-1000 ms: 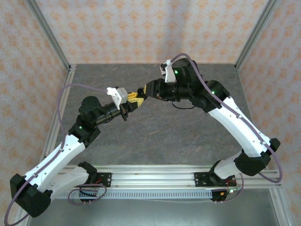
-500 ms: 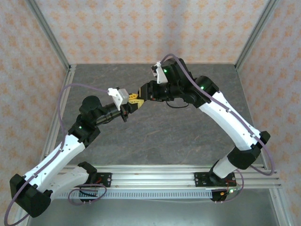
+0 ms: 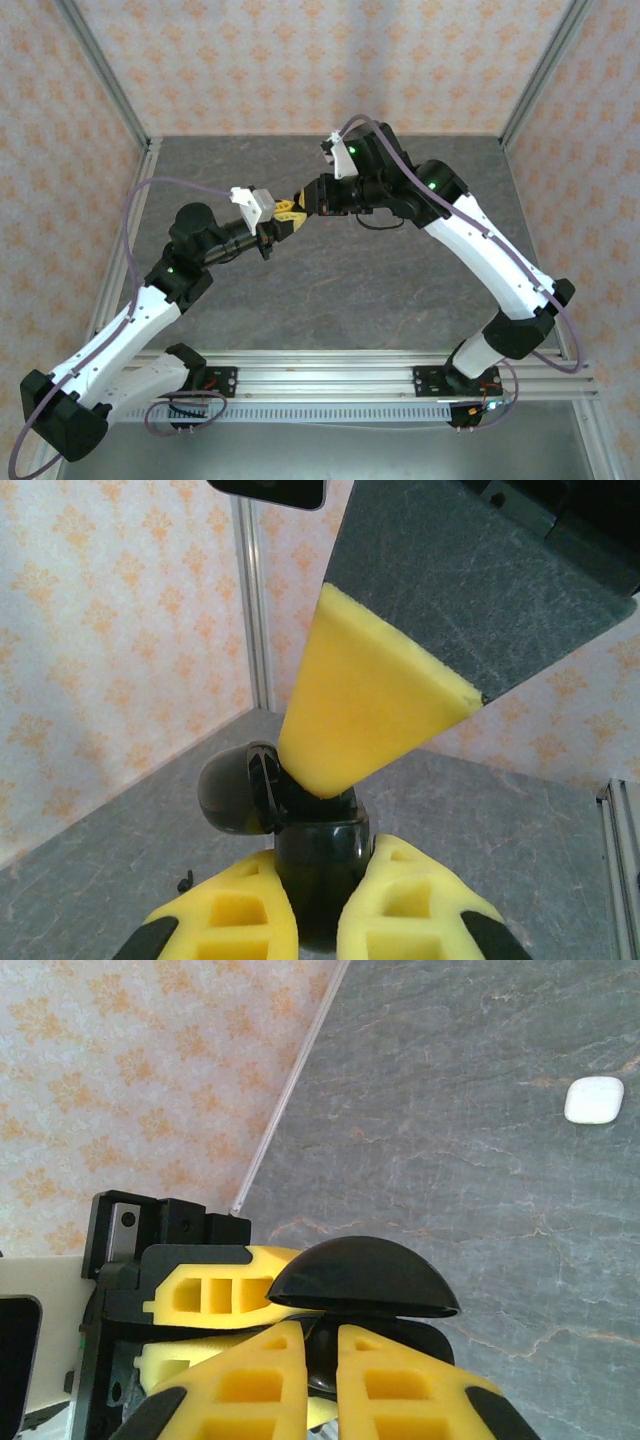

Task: Insert wireless bluetooth earbuds into charging case

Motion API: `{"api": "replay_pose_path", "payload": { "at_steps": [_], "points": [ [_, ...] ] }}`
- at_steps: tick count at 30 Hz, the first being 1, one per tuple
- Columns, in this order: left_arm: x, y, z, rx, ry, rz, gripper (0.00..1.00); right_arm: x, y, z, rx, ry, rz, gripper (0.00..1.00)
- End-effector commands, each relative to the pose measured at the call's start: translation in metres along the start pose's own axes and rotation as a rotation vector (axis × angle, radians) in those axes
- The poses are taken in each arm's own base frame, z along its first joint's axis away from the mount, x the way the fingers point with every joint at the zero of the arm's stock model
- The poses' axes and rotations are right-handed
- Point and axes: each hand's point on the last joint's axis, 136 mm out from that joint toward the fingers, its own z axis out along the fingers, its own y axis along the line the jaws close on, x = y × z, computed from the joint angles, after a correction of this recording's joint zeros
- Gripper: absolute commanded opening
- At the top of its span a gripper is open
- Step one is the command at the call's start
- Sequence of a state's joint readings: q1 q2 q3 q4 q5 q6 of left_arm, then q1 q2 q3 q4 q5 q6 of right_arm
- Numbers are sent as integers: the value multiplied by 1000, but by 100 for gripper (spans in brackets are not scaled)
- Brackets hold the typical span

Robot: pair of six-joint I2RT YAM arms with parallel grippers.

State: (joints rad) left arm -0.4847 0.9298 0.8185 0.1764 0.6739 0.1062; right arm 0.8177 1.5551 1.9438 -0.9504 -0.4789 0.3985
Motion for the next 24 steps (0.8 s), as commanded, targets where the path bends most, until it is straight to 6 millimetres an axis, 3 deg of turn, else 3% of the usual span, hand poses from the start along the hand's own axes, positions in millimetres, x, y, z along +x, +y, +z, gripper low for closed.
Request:
{"api": "replay_pose_path", "payload": {
  "at_steps": [1,14,21,24],
  "points": [
    [-22,-6,-5,19,-49,43,0,-3,13,-23,-33,-42,-89,12],
    [-25,-13,-4,59,-53,36,0,6,33,-28,-159,-43,-291,13],
    [-26,-13,-4,64,-52,30,0,8,39,-29,-204,-51,-370,23],
    [-26,-12,-4,61,-51,31,0,10,38,-28,-207,-49,-376,33]
  ]
}}
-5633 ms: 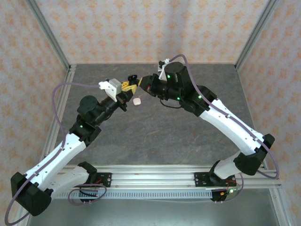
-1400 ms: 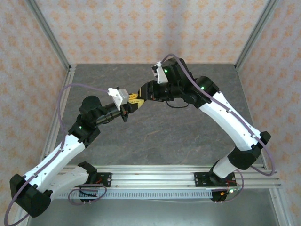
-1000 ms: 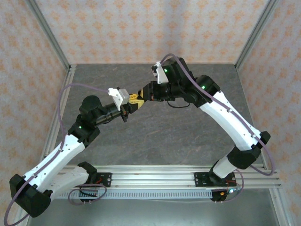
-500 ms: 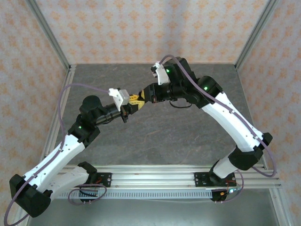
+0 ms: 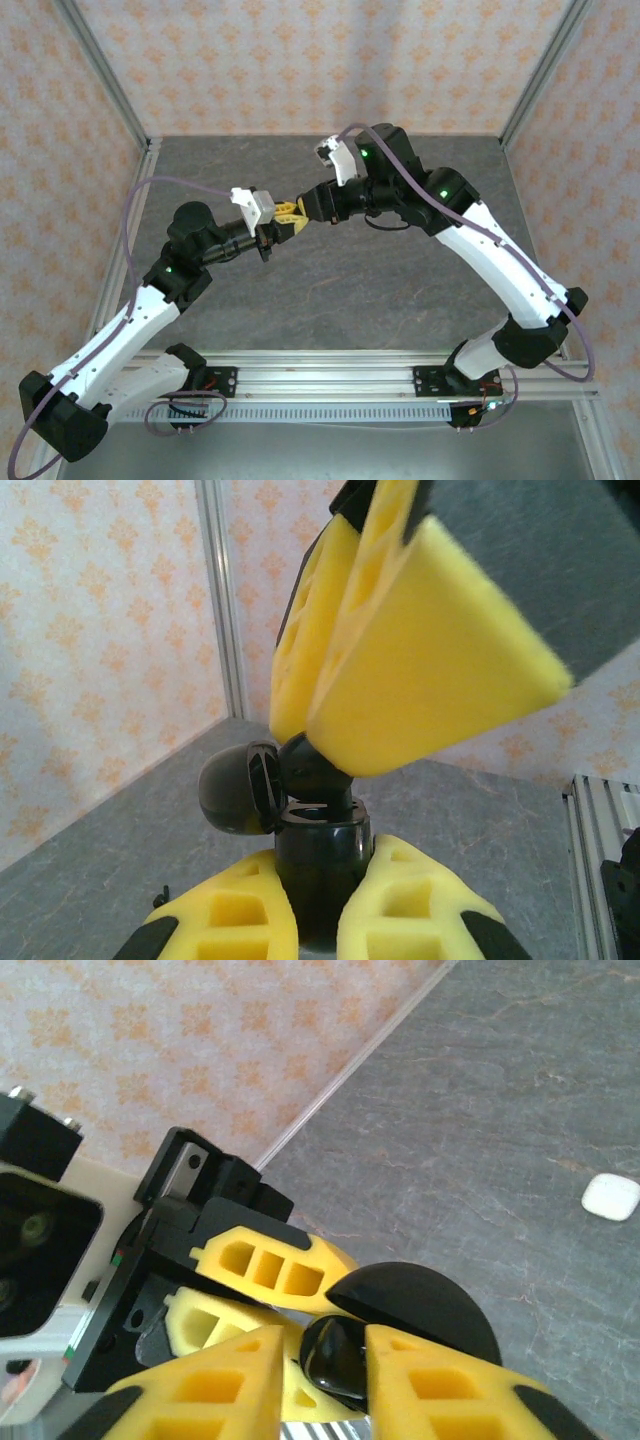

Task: Insert wireless bluetooth earbuds into charging case

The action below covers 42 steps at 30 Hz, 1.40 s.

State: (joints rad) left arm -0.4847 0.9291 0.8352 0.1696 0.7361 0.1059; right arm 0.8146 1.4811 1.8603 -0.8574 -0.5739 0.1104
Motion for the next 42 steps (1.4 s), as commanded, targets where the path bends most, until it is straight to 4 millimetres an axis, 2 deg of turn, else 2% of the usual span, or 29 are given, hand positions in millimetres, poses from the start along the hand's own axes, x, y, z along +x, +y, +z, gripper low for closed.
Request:
{"api": "replay_pose_path", "payload": {
  "at_steps": [1,4,8,15,18,22,26,39,42],
  "points": [
    [-18,-2,-2,0,-37,26,0,-3,20,-12,-77,-34,-60,37],
    [-18,-2,-2,0,-35,26,0,-5,14,-14,-42,-48,-41,45],
    [-18,-2,-2,0,-35,28,0,-13,10,-22,-26,-90,-3,48],
    [-19,-2,-3,-2,-36,30,0,-26,1,-37,22,-159,84,48],
    [-19,-1,-3,-7,-35,32,0,-24,-4,-39,47,-154,132,44],
    [-19,0,-3,-11,-33,36,0,-11,-8,-29,48,-101,217,39],
    [-18,0,-2,-11,-32,35,0,0,-10,-16,51,-48,246,38],
    [-19,1,-2,-13,-29,41,0,13,-12,6,52,44,247,37],
    [-20,1,-2,-13,-28,42,0,11,-13,7,56,40,243,32]
  ]
}}
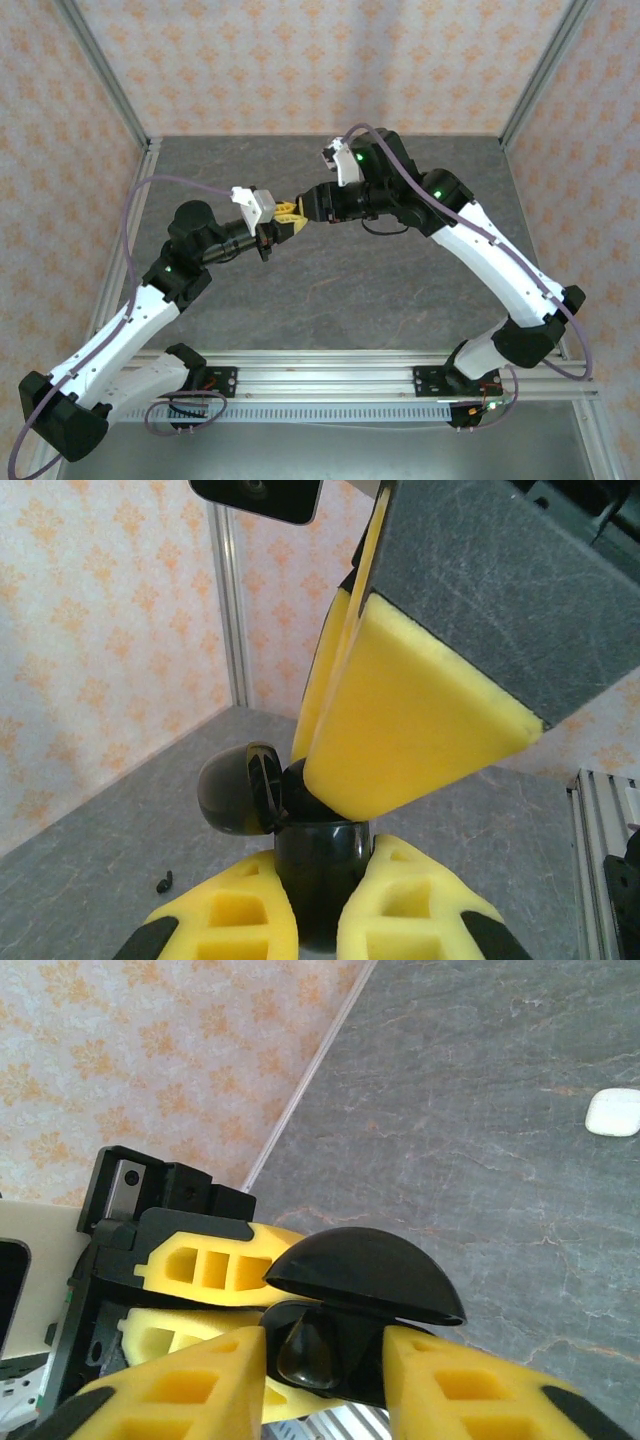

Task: Insert wireless bluetooth earbuds into charging case

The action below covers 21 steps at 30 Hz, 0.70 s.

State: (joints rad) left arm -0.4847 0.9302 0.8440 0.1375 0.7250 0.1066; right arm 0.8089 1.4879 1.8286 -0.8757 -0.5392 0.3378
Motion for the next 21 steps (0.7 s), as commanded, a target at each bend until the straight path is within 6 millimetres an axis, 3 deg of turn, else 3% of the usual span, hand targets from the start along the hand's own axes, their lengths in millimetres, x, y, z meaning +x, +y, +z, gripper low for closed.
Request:
{"api": "replay_pose_path", "payload": {
  "at_steps": [1,7,21],
  "points": [
    [-23,-1,-2,-3,-49,53,0,-1,4,-2,0,4,-10,30],
    [-20,-1,-3,-8,-41,55,0,-7,7,-8,-2,-29,-23,19],
    [-16,3,-4,-32,-38,53,0,-26,-6,-44,75,-196,45,15]
  ]
}}
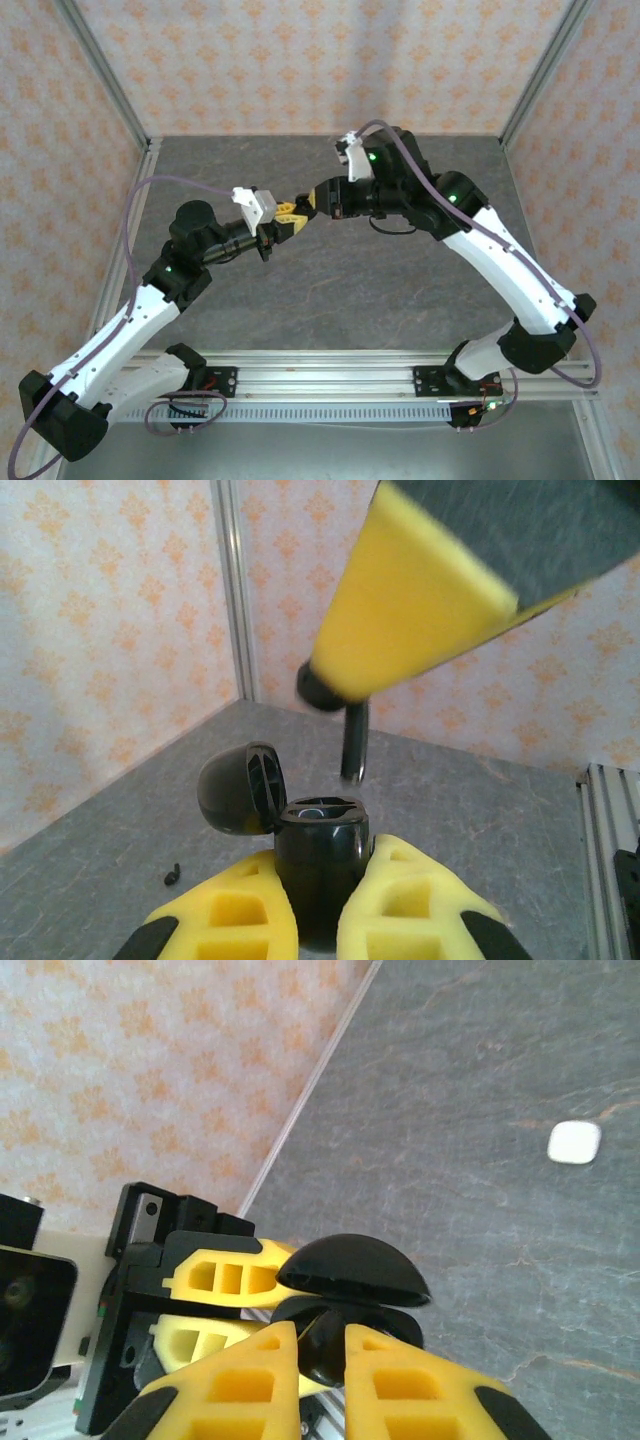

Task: Insert wireless bluetooth earbuds into charging case

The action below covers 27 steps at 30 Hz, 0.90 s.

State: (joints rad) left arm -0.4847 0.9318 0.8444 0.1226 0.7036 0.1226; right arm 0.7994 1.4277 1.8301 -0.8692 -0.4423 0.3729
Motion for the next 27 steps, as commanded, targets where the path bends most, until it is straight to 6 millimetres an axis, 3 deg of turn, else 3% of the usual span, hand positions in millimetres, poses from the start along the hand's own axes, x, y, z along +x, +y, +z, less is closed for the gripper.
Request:
{"api": "replay_pose_path", "payload": {
  "at_steps": [1,27],
  "points": [
    [-20,-1,-5,-13,-54,45,0,-14,-5,-17,28,-90,36,15],
    [-23,0,-4,-14,-66,37,0,-5,-7,18,-59,-67,194,14]
  ]
}}
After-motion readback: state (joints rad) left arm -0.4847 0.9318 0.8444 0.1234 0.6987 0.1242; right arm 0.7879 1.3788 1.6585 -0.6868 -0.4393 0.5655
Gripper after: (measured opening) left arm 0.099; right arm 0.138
